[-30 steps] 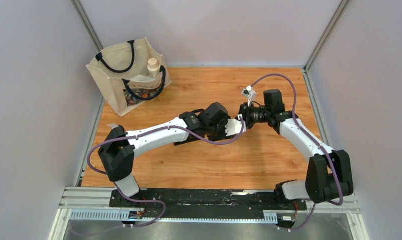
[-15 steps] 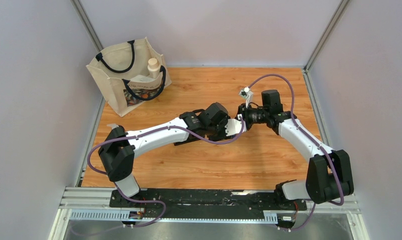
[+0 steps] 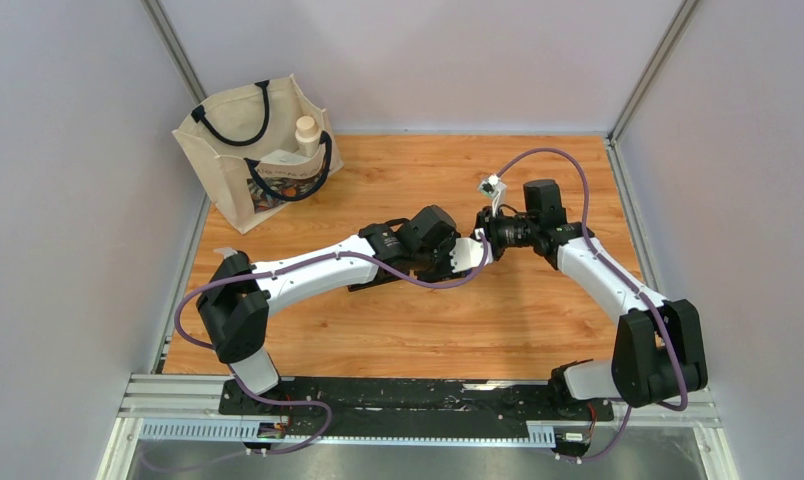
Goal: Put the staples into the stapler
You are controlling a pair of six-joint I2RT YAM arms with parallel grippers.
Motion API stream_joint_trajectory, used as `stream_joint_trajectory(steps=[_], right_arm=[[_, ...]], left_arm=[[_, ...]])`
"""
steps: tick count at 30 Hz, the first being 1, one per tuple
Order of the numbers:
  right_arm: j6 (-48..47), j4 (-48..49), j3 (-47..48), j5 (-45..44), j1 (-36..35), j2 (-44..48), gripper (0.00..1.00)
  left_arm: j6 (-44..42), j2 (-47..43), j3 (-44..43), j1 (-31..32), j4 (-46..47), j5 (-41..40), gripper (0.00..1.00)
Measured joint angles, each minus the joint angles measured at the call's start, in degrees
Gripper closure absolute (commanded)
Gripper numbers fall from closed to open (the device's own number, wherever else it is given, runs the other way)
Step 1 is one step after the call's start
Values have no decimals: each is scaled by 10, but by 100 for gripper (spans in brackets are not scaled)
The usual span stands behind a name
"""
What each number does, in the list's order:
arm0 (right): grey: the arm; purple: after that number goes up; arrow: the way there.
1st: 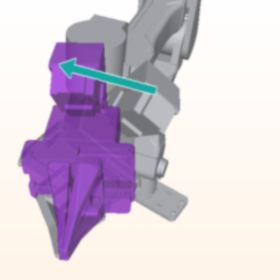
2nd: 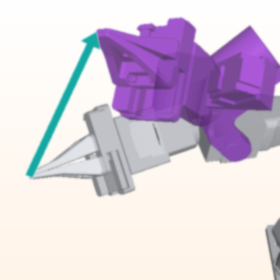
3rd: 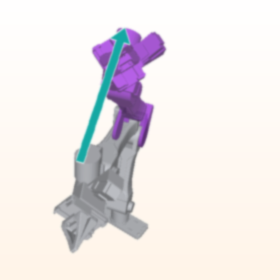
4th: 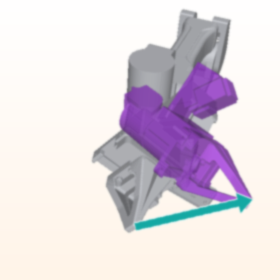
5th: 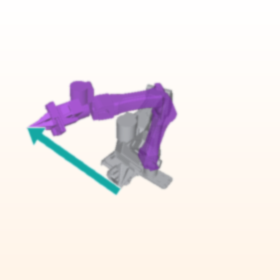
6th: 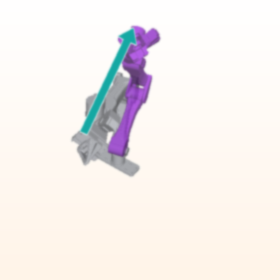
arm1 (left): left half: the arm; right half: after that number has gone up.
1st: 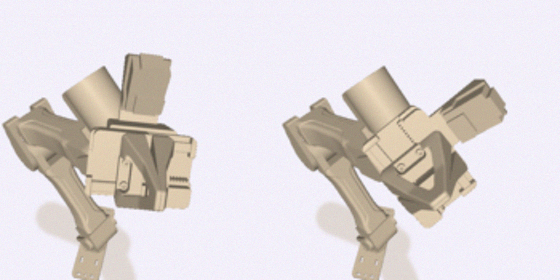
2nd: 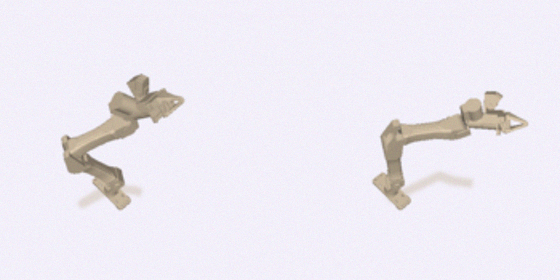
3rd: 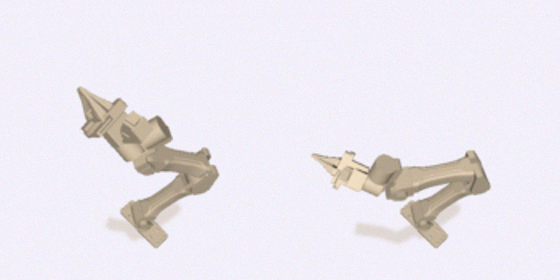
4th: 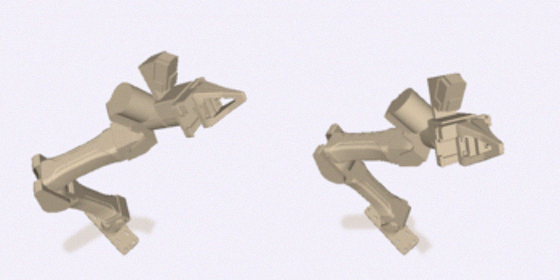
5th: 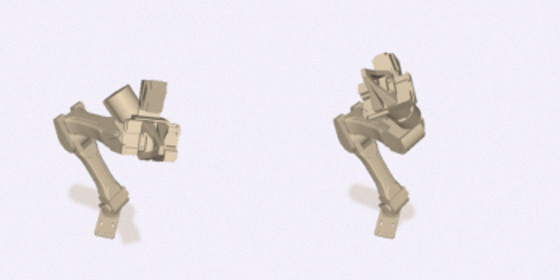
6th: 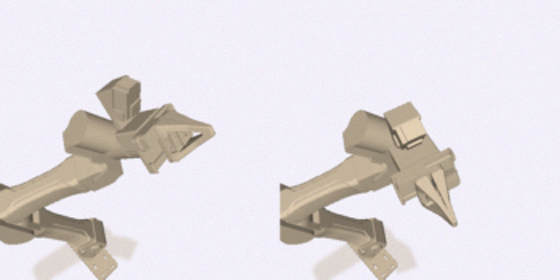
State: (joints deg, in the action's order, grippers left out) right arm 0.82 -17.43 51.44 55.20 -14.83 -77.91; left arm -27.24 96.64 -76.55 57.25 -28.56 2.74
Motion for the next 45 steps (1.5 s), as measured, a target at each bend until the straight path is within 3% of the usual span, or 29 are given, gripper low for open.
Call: stream_joint_trajectory(steps=[21, 28, 32, 39, 45], right_arm=[[-14, -13, 0, 22, -7, -17, 72], [-19, -14, 0, 1, -22, -17, 78], [-22, -13, 0, -24, -30, -8, 90], [-24, -13, -1, -54, -35, 5, 99], [-24, -12, -6, -84, -37, 26, 100]], left_arm=[[2, 0, 0, 0, -1, 0, 67], [2, 0, 0, 0, -5, 0, 67], [2, 0, 0, 0, -5, 0, 67], [4, 0, 0, -2, -3, -2, 67], [4, 0, 0, -2, 11, -2, 67]])
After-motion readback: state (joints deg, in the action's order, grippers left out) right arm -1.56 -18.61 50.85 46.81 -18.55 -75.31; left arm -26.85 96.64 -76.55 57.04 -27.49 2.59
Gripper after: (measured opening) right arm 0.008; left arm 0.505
